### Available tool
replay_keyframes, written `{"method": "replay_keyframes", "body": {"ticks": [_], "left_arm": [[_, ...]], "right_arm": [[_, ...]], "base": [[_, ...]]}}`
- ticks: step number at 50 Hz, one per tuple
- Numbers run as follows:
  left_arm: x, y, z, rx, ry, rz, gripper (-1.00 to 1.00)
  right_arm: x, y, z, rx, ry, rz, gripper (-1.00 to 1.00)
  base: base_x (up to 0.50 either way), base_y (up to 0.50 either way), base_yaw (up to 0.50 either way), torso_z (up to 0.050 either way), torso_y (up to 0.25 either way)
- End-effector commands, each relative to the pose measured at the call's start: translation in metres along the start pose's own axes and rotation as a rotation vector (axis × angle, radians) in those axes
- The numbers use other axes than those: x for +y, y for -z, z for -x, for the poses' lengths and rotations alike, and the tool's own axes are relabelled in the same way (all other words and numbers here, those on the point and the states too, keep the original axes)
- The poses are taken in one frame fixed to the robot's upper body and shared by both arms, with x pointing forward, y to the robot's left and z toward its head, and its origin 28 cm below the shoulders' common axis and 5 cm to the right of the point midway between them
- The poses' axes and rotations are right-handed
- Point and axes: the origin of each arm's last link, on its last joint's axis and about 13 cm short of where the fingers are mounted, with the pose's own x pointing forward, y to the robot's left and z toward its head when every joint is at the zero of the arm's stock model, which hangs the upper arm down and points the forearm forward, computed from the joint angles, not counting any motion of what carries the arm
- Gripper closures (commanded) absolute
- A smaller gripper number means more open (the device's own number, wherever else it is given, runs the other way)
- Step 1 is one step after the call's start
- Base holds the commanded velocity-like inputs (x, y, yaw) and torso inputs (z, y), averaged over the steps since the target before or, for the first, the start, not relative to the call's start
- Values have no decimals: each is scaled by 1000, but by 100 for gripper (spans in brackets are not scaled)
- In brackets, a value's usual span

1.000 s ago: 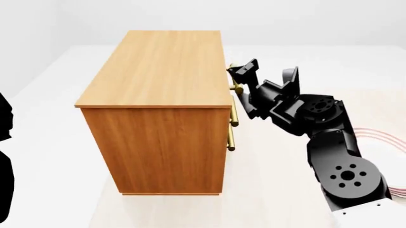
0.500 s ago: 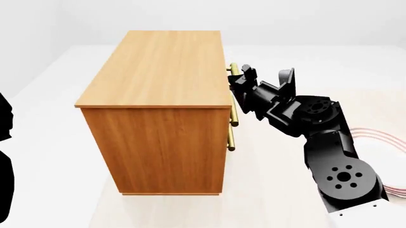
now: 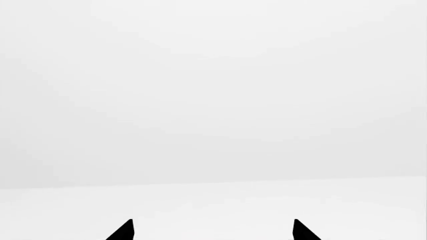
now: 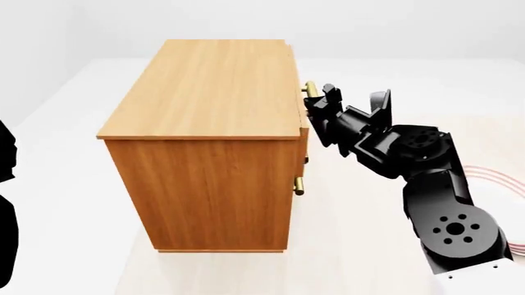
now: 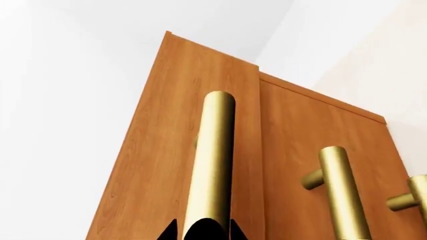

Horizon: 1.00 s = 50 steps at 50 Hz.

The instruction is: Open the top drawer of the cabinet and put the bowl in it.

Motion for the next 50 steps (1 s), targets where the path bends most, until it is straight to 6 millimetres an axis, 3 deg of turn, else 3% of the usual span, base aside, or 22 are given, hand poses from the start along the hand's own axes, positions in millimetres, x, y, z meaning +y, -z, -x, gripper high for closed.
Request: {"method": "replay_keyframes", "body": {"ticks": [1, 50], "left_arm": [[0, 0, 0, 3, 3, 2, -100], [0, 0, 0, 4, 8, 1, -100]], "right_arm": [[0, -22, 13, -54, -4, 43, 100], [-14, -54, 47, -161, 1, 22, 100]], "base": [[0, 0, 0, 0, 0], [1, 0, 0, 0, 1]]}}
